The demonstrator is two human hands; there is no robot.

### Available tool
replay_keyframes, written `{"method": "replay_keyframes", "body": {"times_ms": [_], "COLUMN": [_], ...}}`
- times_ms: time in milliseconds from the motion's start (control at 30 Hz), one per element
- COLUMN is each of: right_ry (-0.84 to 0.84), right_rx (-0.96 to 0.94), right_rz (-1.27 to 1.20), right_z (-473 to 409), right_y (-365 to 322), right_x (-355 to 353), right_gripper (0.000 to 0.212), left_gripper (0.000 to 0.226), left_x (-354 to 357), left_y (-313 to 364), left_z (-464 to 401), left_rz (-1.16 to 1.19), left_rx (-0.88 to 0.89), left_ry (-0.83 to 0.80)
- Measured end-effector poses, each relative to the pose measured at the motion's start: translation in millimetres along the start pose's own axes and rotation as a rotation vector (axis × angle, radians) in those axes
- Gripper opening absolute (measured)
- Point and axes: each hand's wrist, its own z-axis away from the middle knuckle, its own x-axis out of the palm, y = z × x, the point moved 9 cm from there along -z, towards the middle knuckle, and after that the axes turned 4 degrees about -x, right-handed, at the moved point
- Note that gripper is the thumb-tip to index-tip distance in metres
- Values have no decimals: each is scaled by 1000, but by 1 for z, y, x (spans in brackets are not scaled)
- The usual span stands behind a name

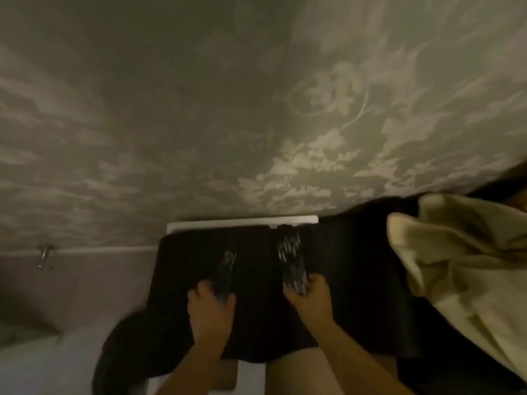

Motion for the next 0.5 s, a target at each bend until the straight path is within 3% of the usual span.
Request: {"method": "replay_keyframes", "body": {"times_ms": [100, 233, 500], "right_ry": [77, 45, -32], "right_rx": [-57, -15, 81], "right_rz": [141, 173, 188], "right_z": [-30, -50, -73], "right_y": [-10, -4, 8], "right_x": [5, 22, 49], "right_gripper": [79, 94, 58], "left_gripper": [79, 78, 37], "left_x": [9, 30, 50], "left_y": [12, 12, 16], "left_z": [-20, -36, -45], "left_rz": [-201, -286, -471], "left_rx": [5, -29, 87], "left_ry": [122, 126, 118]}}
